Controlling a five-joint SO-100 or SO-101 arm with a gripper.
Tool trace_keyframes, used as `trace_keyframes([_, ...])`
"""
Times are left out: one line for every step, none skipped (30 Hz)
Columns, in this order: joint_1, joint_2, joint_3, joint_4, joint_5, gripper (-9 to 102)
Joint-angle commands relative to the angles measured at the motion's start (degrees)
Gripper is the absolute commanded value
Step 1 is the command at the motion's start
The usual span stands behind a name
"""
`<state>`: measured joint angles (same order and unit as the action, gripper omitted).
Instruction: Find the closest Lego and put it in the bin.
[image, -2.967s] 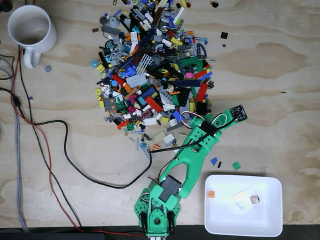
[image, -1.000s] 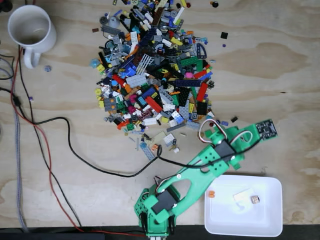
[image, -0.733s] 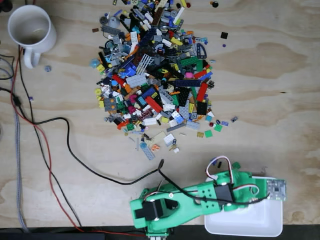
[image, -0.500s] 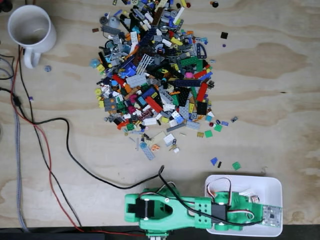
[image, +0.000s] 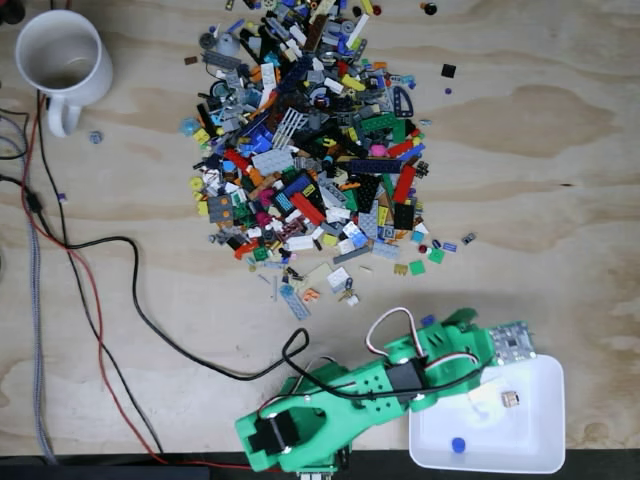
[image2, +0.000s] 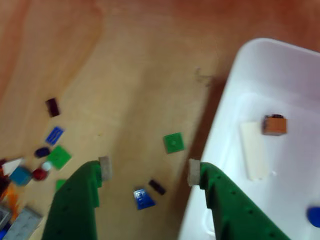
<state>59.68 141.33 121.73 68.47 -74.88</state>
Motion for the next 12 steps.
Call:
trace_keyframes([-23.4, 5.2, -3.5, 2.7, 4.0, 23])
trace_keyframes([-26.8, 5.7, -2.8, 4.0, 4.0, 23])
trace_keyframes([-29.6, 6.5, -1.6, 4.2, 4.7, 23])
trace_keyframes([-32.3, 7.3, -0.1, 3.6, 5.6, 23])
trace_keyframes([-34.9, 7.6, 1.1, 3.6, 5.9, 23])
trace_keyframes([-37.3, 7.7, 1.8, 3.9, 6.9, 23])
trace_keyframes([-39.5, 7.6, 2.3, 3.8, 8.3, 23])
trace_keyframes([-41.2, 7.5, 2.4, 4.1, 9.1, 23])
trace_keyframes([-43.0, 7.2, 2.5, 4.7, 9.8, 23])
trace_keyframes([-44.6, 7.2, 2.7, 4.8, 10.7, 23])
trace_keyframes([-46.0, 7.1, 2.7, 5.1, 11.5, 23])
trace_keyframes([-47.3, 7.1, 2.7, 5.6, 12.0, 23])
